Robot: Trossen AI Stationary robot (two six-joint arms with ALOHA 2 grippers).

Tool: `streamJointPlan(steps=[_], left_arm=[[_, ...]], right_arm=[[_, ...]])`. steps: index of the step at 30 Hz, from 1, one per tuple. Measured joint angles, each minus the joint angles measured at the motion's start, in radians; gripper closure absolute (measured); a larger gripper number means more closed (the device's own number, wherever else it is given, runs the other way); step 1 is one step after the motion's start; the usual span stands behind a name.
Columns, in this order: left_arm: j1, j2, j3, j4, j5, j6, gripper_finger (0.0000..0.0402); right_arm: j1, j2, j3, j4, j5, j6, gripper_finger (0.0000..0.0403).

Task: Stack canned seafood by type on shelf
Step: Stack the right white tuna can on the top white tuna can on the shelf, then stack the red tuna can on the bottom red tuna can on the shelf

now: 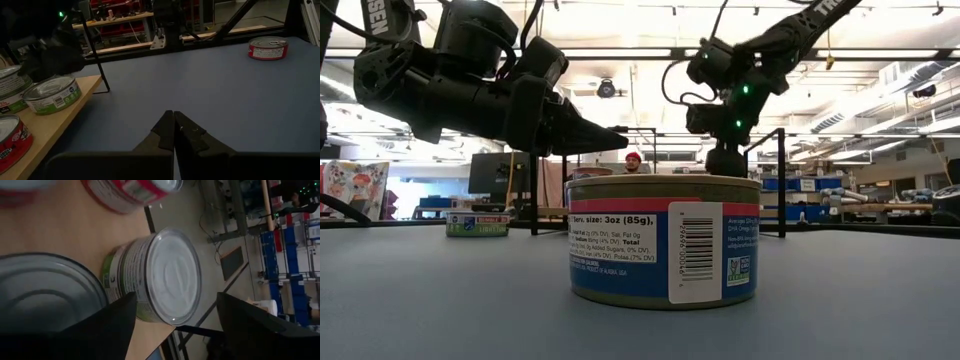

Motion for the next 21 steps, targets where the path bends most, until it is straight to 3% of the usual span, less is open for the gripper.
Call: streamJointPlan(steps=[7, 12, 21], left_arm=[[0.0, 0.0, 0.0, 0.001, -0.021, -0.004, 0.0396], [-0.001, 0.0, 0.0, 0.002, -0.04, -0.005, 0.0396], [-0.002, 0.0, 0.0, 0.001, 0.068, -0.002, 0.0396]], right_arm=[[0.055, -0.066, 0.123, -0.186, 0.001, 0.109, 0.0147], [0.108, -0.126, 0.19, -0.391, -0.012, 0.207, 0.0195], [0.234, -0.255, 0.196, -0.658, -0.346, 0.464, 0.0343]])
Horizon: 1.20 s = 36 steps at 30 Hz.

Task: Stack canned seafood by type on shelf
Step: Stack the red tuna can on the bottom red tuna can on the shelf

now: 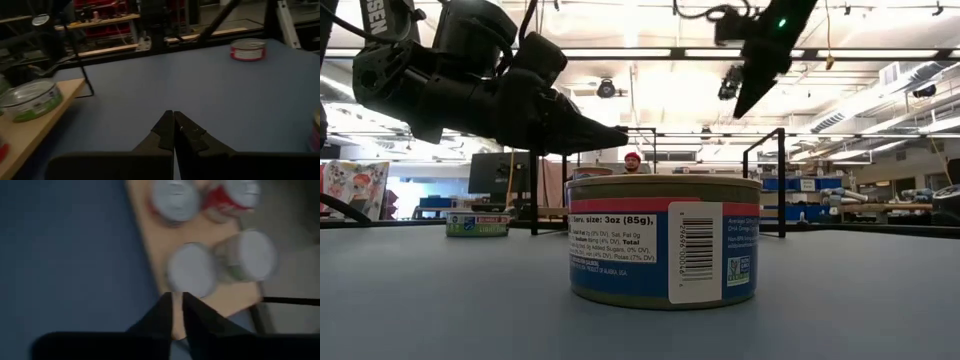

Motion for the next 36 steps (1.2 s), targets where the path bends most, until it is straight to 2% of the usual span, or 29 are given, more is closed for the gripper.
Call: streamJointPlan(steps=[2, 4, 10, 18, 25, 36], left_arm=[[0.0, 0.0, 0.0, 0.0, 0.021, 0.0, 0.0398], [0.0, 0.0, 0.0, 0.0, 0.039, 0.0, 0.0399], [0.0, 0.0, 0.0, -0.001, 0.057, 0.007, 0.04], [0.0, 0.0, 0.0, -0.003, 0.068, 0.028, 0.04], [0.0, -0.001, 0.0, -0.013, 0.073, 0.029, 0.04], [0.0, -0.001, 0.0, -0.012, 0.09, 0.029, 0.04]], right_arm=[[0.04, -0.02, 0.0, -0.03, -0.052, 0.032, 0.0377], [0.083, -0.035, 0.0, -0.05, -0.103, 0.055, 0.0394], [0.213, -0.055, -0.001, -0.079, -0.21, 0.16, 0.0379], [0.317, -0.042, -0.022, -0.065, -0.343, 0.197, 0.0394], [0.36, -0.019, -0.075, -0.067, -0.374, 0.288, 0.0366], [0.462, 0.003, -0.14, -0.041, -0.447, 0.408, 0.0361]])
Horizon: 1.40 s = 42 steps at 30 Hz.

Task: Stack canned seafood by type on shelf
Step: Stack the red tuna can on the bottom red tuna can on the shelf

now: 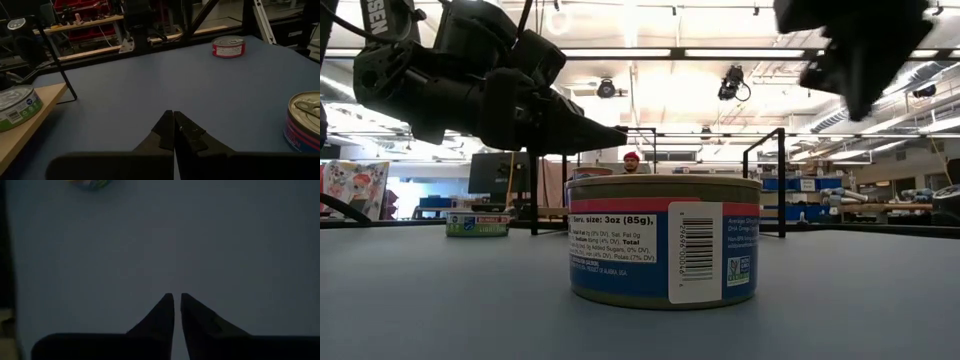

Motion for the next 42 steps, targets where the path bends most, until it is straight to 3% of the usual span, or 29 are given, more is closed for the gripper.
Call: streamJointPlan(steps=[13, 27, 42], left_arm=[[0.001, 0.0, 0.0, -0.051, -0.008, 0.047, 0.04], [0.003, 0.0, 0.0, -0.049, -0.017, 0.053, 0.04], [0.003, 0.0, 0.0, -0.049, -0.043, 0.068, 0.04]], right_arm=[[0.237, 0.002, -0.034, -0.099, -0.085, 0.291, 0.0271], [0.43, 0.002, -0.249, 0.157, -0.229, 0.53, 0.0272], [0.425, 0.002, -0.33, 0.193, -0.26, 0.412, 0.0287]])
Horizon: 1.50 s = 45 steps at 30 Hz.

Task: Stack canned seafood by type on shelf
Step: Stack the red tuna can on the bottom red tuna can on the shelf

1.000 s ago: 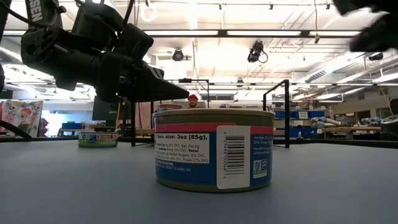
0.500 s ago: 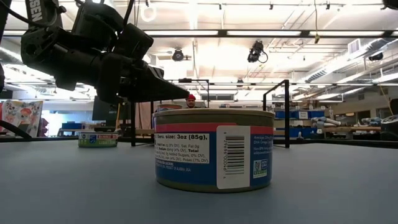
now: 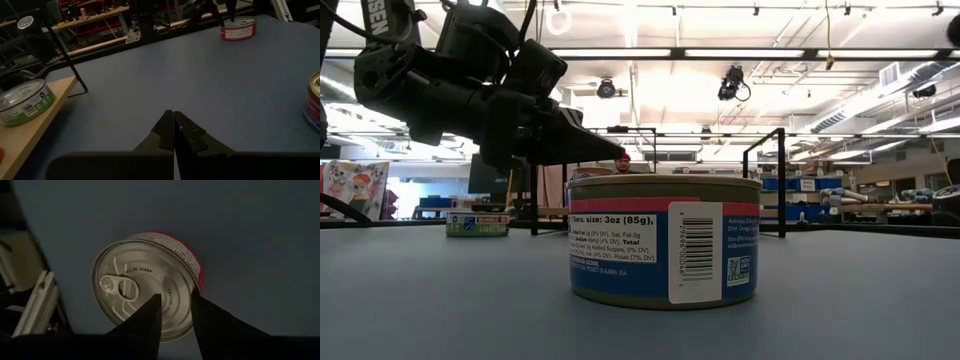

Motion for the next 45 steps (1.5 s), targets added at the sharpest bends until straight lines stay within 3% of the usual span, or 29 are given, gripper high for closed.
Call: streamJointPlan(steps=[8, 23, 27, 31, 36, 45], left_arm=[[0.0, 0.0, 0.0, 0.0, -0.022, 0.001, 0.04], [0.0, 0.0, 0.0, 0.0, -0.022, 0.009, 0.04], [0.0, 0.0, 0.0, 0.0, -0.022, 0.009, 0.04], [0.0, 0.0, 0.0, 0.0, -0.022, 0.009, 0.04], [0.0, 0.0, 0.0, 0.0, -0.022, 0.01, 0.04], [0.0, 0.0, 0.0, 0.0, -0.022, 0.011, 0.04]], right_arm=[[-0.05, -0.004, -0.028, 0.011, -0.004, -0.051, 0.032], [-0.265, 0.001, 0.037, 0.023, 0.253, -0.162, 0.037], [-0.307, 0.001, 0.098, -0.023, 0.267, -0.234, 0.0371], [-0.317, 0.001, 0.204, -0.15, 0.266, -0.311, 0.035], [-0.264, 0.001, 0.309, -0.28, 0.23, -0.319, 0.0292], [-0.103, 0.032, 0.33, -0.397, 0.224, -0.267, 0.0184]])
